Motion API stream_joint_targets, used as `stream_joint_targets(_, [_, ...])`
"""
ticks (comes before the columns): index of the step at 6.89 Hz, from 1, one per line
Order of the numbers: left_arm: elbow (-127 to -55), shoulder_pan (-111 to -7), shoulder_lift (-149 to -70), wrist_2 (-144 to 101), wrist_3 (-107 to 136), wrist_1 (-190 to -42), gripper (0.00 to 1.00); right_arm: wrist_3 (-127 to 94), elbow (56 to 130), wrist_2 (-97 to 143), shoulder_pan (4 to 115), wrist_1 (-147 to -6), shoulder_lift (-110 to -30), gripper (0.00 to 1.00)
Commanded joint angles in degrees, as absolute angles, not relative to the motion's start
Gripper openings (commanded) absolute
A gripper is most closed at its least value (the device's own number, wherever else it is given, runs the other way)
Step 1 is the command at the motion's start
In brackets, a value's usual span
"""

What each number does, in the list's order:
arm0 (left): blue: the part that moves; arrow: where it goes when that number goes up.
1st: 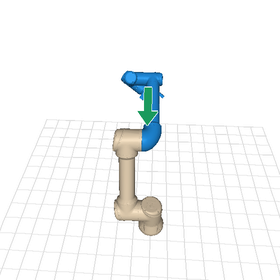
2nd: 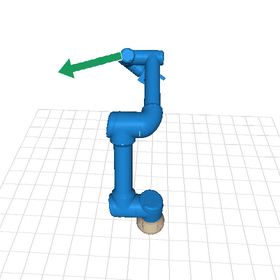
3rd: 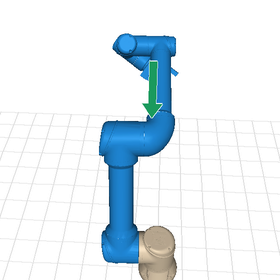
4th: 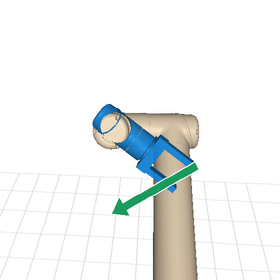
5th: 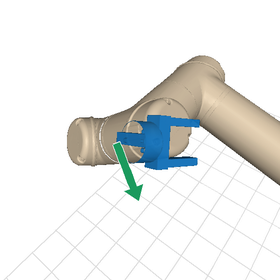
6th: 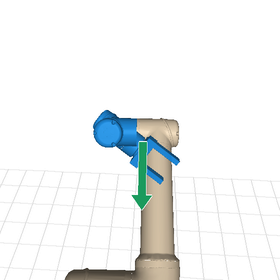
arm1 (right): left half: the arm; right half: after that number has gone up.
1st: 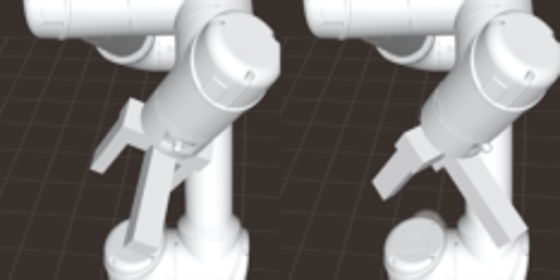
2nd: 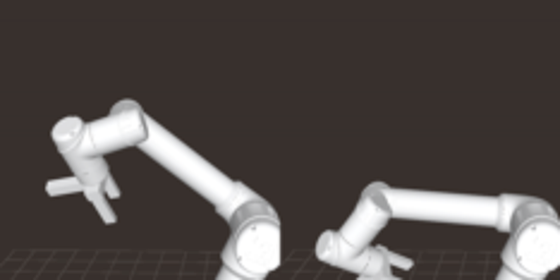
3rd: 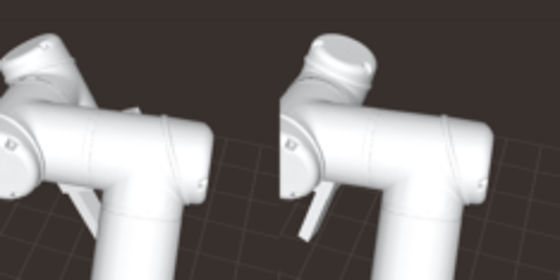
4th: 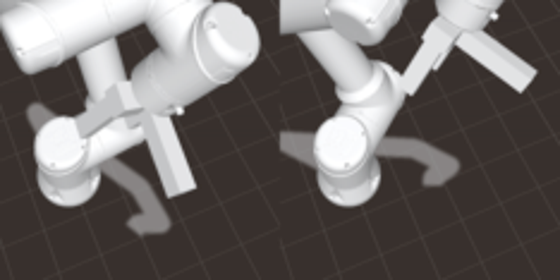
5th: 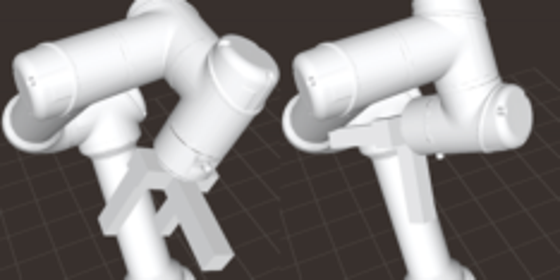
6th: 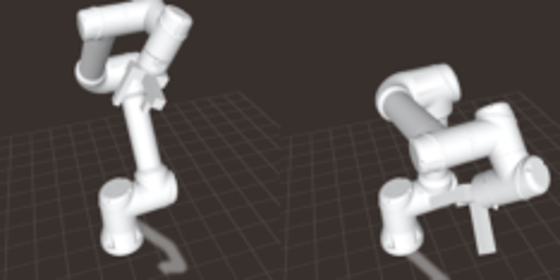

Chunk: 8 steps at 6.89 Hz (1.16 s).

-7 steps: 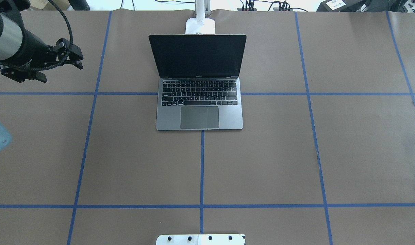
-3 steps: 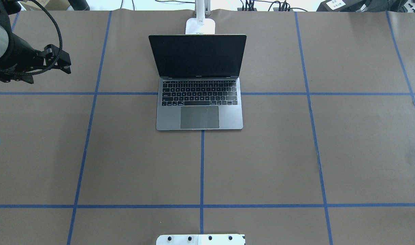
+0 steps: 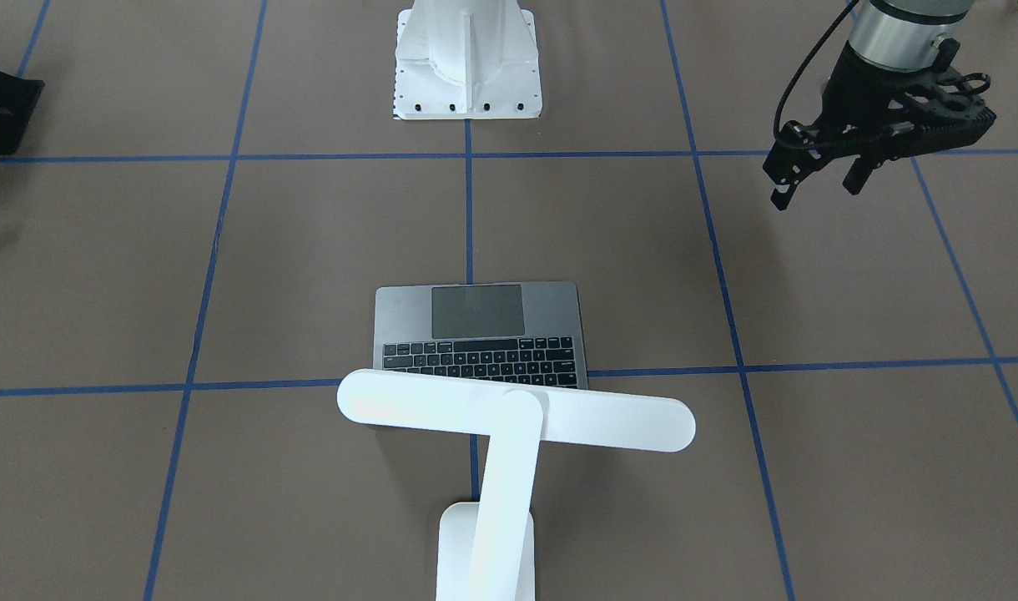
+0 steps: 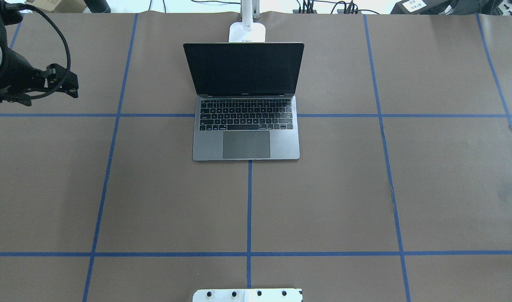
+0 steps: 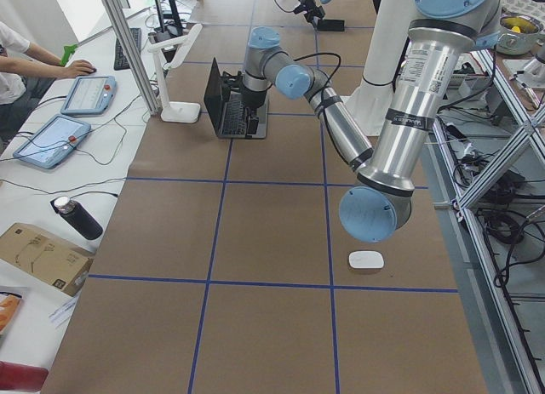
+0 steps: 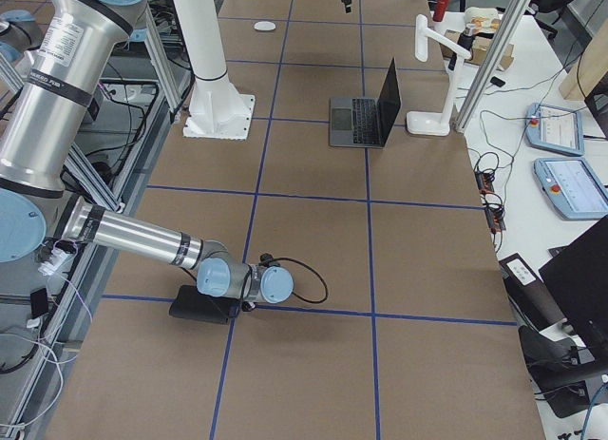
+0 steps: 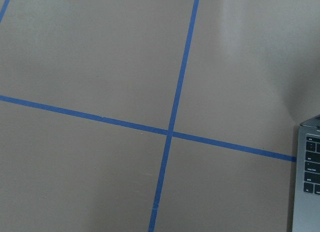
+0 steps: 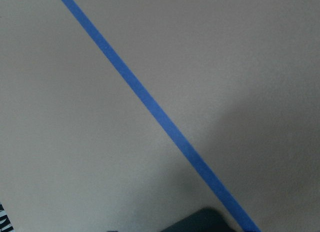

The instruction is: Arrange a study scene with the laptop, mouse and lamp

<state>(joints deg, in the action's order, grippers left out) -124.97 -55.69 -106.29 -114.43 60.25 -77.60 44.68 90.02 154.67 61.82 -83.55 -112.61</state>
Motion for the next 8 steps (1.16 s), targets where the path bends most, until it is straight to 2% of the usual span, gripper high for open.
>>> stream_joint_targets(1, [-124.6,-55.6,-106.3,-114.4,60.3,-77.9,0.99,45.1,91.1,151.5,61.9,-84.2,-109.8,0.87])
stream_joint_targets(3, [-124.2,-55.6,-106.3,-114.4,60.6,-78.0,0.99,49.4,91.1,149.2,61.9,-88.6,-108.5,0.87])
stream_joint_targets(6, [-124.6,-55.2,-106.6,-114.4,64.7,-78.1,0.99,69.0,95.3,139.8,67.4,-119.9,-101.3,0.9])
stream_joint_targets(7, [-124.6,-55.0,-106.8,-114.3,65.1,-78.1,0.99,71.7,93.7,137.0,68.6,-125.4,-97.5,0.92])
stream_joint_targets(8, [-124.5,-55.0,-106.9,-114.3,65.1,-78.2,0.99,71.9,91.5,137.2,68.6,-125.5,-97.3,0.94])
